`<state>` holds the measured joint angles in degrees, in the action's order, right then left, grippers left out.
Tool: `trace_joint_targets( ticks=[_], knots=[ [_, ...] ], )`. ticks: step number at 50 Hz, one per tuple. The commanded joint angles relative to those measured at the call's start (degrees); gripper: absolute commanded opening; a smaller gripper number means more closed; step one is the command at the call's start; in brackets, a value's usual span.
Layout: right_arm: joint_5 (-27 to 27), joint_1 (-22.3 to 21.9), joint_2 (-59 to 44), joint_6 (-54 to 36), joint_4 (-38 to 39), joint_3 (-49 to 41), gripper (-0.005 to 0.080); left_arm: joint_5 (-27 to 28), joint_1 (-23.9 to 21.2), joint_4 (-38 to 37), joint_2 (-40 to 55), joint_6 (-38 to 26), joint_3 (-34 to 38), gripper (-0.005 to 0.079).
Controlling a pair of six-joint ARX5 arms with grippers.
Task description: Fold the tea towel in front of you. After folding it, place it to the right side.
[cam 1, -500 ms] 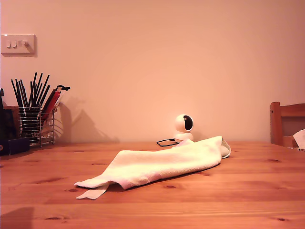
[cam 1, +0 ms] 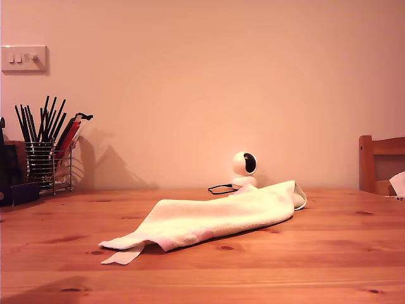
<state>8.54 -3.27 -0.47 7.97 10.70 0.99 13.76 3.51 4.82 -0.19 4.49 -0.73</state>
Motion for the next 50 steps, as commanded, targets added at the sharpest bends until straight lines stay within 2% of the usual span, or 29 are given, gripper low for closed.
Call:
trace_joint_targets(
  ticks=[1,5,10,17,24,28,34,40,46,47,50],
  knots=[
    [0.48,0.24,0.37,2.38,4.35,0.00,-0.0012,0.15,-0.09,4.15,-0.55,1.79,-0.31,-0.0024],
    [1.73,0.26,0.37,5.18,6.95,1.77,-0.0012,0.15,-0.09,6.58,-0.55,6.36,-1.84,-0.0024],
    [4.72,0.26,0.35,5.60,5.64,5.62,-0.0012,2.08,-0.09,4.70,-0.52,11.72,-5.14,-0.0024],
    [12.79,0.26,-0.79,5.46,-1.57,11.82,-0.0012,9.60,-0.31,-1.57,1.79,12.15,-10.40,-0.0024],
    [22.91,0.26,-5.70,3.48,-9.49,16.50,-0.0012,17.94,-0.31,-6.78,9.18,11.39,-14.71,-0.0024],
    [27.78,0.26,-9.66,1.44,-12.26,18.01,-0.0012,22.71,-0.31,-8.26,15.08,8.76,-16.35,-0.0024],
    [34.80,0.26,-15.39,0.48,-13.20,18.97,-0.0012,28.57,-1.07,-10.29,23.89,0.83,-18.10,-0.0024],
    [39.26,0.55,-21.44,-0.94,-13.11,19.56,-0.0012,29.75,-3.39,-12.68,32.87,-7.54,-19.87,-0.0007],
    [41.00,1.73,-28.00,-0.92,-13.22,20.46,-0.0012,29.42,-6.71,-14.34,41.44,-14.60,-22.27,0.0031],
    [41.33,1.92,-28.96,-0.92,-13.25,20.63,-0.0012,29.27,-7.30,-14.34,42.71,-18.14,-22.64,0.0036],
    [42.38,2.93,-32.98,-0.94,-13.25,21.51,-0.0012,28.89,-9.29,-14.25,46.47,-22.25,-23.76,0.0064]
  ],
)
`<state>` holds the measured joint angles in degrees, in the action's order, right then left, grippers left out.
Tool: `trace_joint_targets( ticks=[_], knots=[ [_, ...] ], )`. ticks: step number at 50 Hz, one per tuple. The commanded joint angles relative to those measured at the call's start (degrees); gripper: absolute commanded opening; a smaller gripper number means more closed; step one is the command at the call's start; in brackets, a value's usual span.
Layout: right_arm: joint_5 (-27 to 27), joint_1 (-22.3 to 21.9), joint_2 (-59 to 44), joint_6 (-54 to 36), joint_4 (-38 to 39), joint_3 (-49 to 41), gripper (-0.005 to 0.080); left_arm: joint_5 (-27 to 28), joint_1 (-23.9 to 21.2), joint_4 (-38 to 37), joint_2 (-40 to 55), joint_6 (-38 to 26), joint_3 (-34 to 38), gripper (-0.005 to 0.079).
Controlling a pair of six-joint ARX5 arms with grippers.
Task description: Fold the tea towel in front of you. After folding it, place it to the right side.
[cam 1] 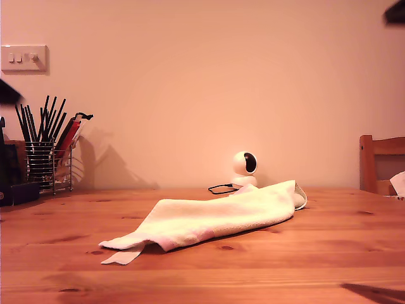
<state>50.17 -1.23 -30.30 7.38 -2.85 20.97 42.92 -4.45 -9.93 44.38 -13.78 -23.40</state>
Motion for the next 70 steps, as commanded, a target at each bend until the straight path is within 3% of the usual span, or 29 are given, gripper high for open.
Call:
trace_joint_targets(
  ticks=[1,7,13,14,19,24,39,57,70],
  knots=[
    [0.87,1.22,-4.39,-0.33,0.22,1.84,-0.0012,-0.66,-2.05,0.50,3.08,-3.98,-1.46,0.0074],
    [0.87,3.80,-12.76,-0.33,-2.05,5.38,-0.0012,-4.68,-6.54,0.55,9.49,-17.46,-3.89,0.0159],
    [0.85,6.56,-20.41,-0.37,-3.52,9.25,-0.0012,-10.45,-10.88,1.51,15.06,-23.54,-5.99,0.0308],
    [0.85,6.95,-21.31,-0.61,-3.63,9.73,-0.0012,-11.08,-11.58,1.79,15.93,-27.47,-6.25,0.0343],
    [0.35,8.81,-25.57,-3.58,-3.80,12.20,-0.0012,-14.36,-14.64,2.36,20.17,-34.95,-7.87,0.0447],
    [0.22,10.54,-28.57,-6.14,-3.91,14.19,-0.0012,-17.25,-16.66,2.95,24.70,-39.26,-9.51,0.0448],
    [-1.51,13.79,-32.46,-7.98,-3.89,16.44,-0.0012,-22.47,-17.79,4.20,38.84,-42.29,-15.30,0.0448],
    [-2.95,14.10,-32.55,-9.07,-3.89,16.44,-0.0012,-23.10,-18.08,0.90,51.23,-45.29,-23.39,0.0448],
    [-3.34,14.10,-32.55,-9.40,-3.89,16.44,-0.0012,-23.65,-18.18,0.39,55.54,-46.77,-25.44,0.0447]
  ],
)
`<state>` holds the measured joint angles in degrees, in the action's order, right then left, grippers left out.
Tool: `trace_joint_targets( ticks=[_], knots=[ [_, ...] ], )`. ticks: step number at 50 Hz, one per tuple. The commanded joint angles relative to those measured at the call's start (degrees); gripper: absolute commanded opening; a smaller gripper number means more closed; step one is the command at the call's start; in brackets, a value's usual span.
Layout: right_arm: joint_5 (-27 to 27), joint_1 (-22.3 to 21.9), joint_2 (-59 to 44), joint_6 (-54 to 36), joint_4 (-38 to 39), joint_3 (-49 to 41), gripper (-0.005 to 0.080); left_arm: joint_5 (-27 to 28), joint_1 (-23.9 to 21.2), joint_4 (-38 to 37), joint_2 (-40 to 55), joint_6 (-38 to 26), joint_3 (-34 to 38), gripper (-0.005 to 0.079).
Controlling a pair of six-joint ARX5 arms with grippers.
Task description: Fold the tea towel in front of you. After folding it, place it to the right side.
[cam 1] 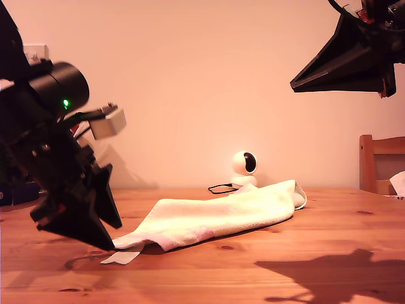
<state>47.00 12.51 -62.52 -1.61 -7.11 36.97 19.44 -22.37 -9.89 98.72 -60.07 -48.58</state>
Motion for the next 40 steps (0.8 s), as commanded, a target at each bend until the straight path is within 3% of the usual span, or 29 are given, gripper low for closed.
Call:
trace_joint_targets(
  ticks=[1,8,13,26,40],
  knots=[
    [-0.26,0.35,-0.33,-0.42,0.39,0.44,-0.0012,-0.31,-0.26,0.50,1.44,-0.48,-0.26,0.0447],
    [-1.07,0.35,-0.33,-0.81,0.42,0.46,-0.0012,-0.44,-0.26,0.96,3.23,-1.07,-0.31,0.0435],
    [-1.09,0.57,-0.33,-1.44,0.42,0.46,-0.0012,-0.46,-0.46,0.68,4.15,-1.49,-0.31,0.0355],
    [-1.20,1.31,-0.33,-1.44,0.57,0.46,-0.0012,-0.42,-1.99,0.48,4.81,-1.55,-0.31,-0.0024],
    [-4.02,5.38,-0.33,-1.46,0.37,0.46,0.0008,-0.50,-5.27,-2.99,4.68,0.79,-3.30,-0.0020]
  ],
)
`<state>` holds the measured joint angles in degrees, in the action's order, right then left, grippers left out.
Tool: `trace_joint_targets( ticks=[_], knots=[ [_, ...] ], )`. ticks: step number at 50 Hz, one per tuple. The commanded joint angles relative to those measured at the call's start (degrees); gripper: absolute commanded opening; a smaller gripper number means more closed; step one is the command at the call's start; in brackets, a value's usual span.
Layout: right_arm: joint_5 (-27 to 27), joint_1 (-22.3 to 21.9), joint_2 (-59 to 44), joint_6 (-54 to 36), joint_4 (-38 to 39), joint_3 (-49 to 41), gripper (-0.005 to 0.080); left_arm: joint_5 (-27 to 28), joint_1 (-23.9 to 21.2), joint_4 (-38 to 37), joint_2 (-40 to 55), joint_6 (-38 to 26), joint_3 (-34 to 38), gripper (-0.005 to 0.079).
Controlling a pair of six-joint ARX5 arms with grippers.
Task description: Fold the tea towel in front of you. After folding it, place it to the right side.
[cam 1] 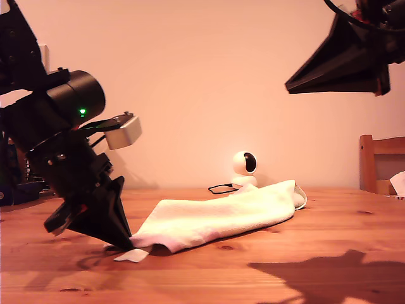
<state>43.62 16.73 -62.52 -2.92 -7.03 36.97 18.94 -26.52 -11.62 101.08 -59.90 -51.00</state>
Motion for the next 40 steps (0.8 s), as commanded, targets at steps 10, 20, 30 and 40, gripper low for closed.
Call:
trace_joint_targets(
  ticks=[10,20,30,40],
  knots=[
    [-8.17,5.79,-0.33,-0.85,-0.17,0.46,0.0152,-0.57,-3.52,-12.63,1.66,8.02,-10.95,-0.0020],
    [-16.26,8.94,-0.35,-3.80,-0.11,0.44,0.0232,0.70,-5.68,-23.23,1.53,15.23,-23.34,-0.0020],
    [-23.32,10.64,-1.70,-6.10,1.05,0.46,0.0323,6.97,-7.78,-32.63,1.53,20.81,-34.42,-0.0020],
    [-26.10,12.63,-4.52,-3.82,4.79,0.46,0.0344,10.54,-9.81,-35.06,1.53,25.86,-40.28,-0.0020]
  ],
)
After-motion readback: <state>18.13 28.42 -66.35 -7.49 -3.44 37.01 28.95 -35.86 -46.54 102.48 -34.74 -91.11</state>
